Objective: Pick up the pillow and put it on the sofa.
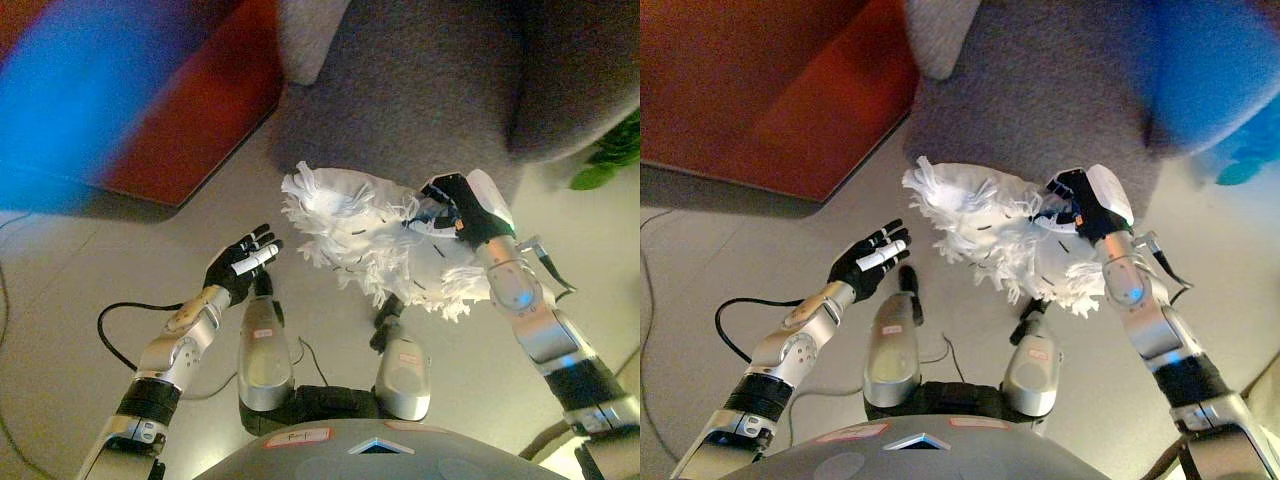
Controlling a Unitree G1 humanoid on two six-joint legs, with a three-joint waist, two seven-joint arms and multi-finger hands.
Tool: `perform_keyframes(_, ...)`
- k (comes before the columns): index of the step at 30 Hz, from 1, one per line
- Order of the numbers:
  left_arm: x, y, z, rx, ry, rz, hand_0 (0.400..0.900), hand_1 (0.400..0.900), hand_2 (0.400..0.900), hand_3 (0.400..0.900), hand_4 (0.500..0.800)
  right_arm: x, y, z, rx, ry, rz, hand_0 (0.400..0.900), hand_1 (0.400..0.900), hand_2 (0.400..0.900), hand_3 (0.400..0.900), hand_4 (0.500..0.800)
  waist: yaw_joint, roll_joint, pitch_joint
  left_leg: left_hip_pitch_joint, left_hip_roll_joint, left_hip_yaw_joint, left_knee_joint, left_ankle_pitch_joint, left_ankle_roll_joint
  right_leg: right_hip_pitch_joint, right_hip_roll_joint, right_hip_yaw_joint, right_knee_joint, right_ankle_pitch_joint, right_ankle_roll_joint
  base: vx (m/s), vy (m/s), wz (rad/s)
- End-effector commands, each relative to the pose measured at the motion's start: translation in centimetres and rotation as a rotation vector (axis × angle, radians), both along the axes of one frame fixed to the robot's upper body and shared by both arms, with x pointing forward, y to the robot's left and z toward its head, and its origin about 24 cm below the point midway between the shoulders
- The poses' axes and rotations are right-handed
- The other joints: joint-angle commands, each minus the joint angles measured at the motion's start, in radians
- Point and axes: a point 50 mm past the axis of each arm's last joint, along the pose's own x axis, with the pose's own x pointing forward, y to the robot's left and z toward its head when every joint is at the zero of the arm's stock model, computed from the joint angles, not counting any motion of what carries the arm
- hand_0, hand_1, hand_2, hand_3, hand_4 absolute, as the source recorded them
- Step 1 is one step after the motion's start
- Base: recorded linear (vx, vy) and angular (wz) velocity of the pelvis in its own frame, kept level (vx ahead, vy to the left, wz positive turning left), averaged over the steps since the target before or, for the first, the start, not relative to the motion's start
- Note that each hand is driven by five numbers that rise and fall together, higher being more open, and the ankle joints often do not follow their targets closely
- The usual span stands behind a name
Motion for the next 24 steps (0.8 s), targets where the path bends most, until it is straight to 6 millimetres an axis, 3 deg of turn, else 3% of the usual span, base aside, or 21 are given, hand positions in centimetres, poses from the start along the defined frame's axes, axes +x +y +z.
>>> perform_keyframes(1, -2.2, -0.4, -2.2, -0.014, 0.082, 0.001, 0.900, 0.900, 0.900, 0.900, 0.800, -0.6, -0.4, 9.1, 0.027, -0.439, 0.090, 0.400, 0.400, 0.400, 0.400, 0.500, -0.003, 0.000, -0.236, 0.167, -0.019, 0.032, -0.244, 0.101, 0.057, 0.041, -0.042, 0.025, -0.016, 0.081, 0.066, 0.16, 0.006, 0.01)
perform_keyframes(6, -3.6, 0.4, -3.2, -0.005, 0.133, 0.014, 0.900, 0.900, 0.900, 0.900, 0.800, -1.3, -1.5, 10.1, 0.047, -0.442, 0.080, 0.400, 0.400, 0.400, 0.400, 0.500, -0.004, -0.006, -0.281, 0.226, -0.025, 0.055, -0.310, 0.115, 0.054, 0.077, -0.022, 0.012, -0.030, 0.079, 0.066, 0.10, 0.001, 0.10)
perform_keyframes(12, -4.4, 1.7, -3.3, 0.011, 0.167, 0.008, 0.900, 0.900, 0.900, 0.900, 0.800, 0.1, -3.2, 10.4, 0.083, -0.277, 0.078, 0.400, 0.400, 0.400, 0.400, 0.500, 0.025, -0.020, -0.308, 0.257, -0.026, 0.050, -0.329, 0.119, 0.046, 0.119, -0.015, -0.022, -0.046, 0.069, 0.062, 0.09, -0.015, 0.13)
perform_keyframes(15, -4.6, 2.4, -2.8, 0.039, 0.169, -0.019, 0.900, 0.900, 0.900, 0.900, 0.800, 2.2, -4.5, 9.9, 0.107, -0.135, 0.072, 0.400, 0.400, 0.400, 0.400, 0.500, 0.066, -0.036, -0.316, 0.262, -0.029, 0.027, -0.321, 0.112, 0.041, 0.146, -0.017, -0.051, -0.056, 0.068, 0.061, 0.11, -0.056, 0.15)
perform_keyframes(20, -5.1, 3.6, -1.6, 0.070, 0.181, -0.056, 0.900, 0.900, 0.900, 0.900, 0.800, 6.0, -6.9, 9.8, 0.097, -0.042, -0.037, 0.400, 0.400, 0.400, 0.400, 0.500, 0.145, -0.057, -0.313, 0.264, -0.027, -0.020, -0.310, 0.111, 0.031, 0.185, -0.015, -0.105, -0.066, 0.059, 0.055, 0.14, -0.080, 0.19)
perform_keyframes(24, -5.5, 4.8, -0.6, 0.097, 0.188, -0.090, 0.900, 0.900, 0.900, 0.900, 0.800, 8.4, -10.5, 11.7, 0.123, -0.038, -0.242, 0.400, 0.400, 0.400, 0.400, 0.500, 0.219, -0.066, -0.307, 0.248, -0.022, -0.058, -0.302, 0.118, 0.019, 0.215, -0.007, -0.148, -0.080, 0.051, 0.052, 0.13, -0.103, 0.27)
